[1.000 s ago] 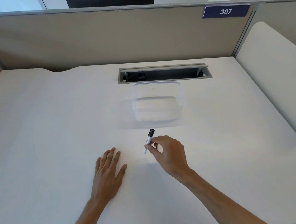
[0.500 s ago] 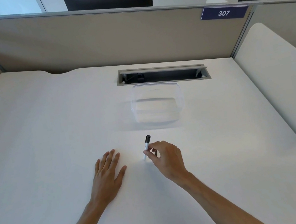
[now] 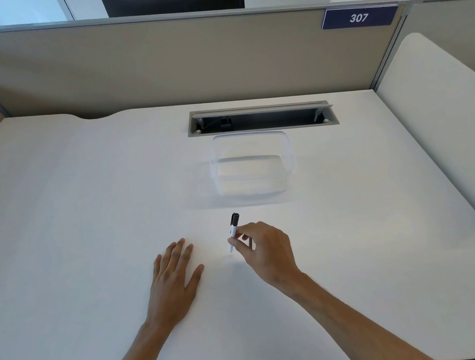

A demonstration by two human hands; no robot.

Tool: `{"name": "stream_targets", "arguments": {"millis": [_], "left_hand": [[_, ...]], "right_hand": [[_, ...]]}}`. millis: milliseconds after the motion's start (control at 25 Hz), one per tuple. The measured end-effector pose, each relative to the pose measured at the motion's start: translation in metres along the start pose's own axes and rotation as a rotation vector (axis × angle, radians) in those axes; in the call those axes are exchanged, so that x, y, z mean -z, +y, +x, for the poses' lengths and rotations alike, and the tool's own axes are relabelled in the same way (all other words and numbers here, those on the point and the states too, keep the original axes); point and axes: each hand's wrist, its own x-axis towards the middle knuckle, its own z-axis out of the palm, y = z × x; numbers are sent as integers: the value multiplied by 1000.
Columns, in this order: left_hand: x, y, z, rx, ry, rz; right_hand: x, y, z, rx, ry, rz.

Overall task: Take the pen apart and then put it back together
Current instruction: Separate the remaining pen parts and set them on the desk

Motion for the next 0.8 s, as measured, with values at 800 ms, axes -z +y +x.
{"name": "stream_targets", "arguments": {"millis": [800], "left_hand": [[-1,-1,-1,-2,9,12]], "right_hand": [[24,-15,15,72,161,71]]}}
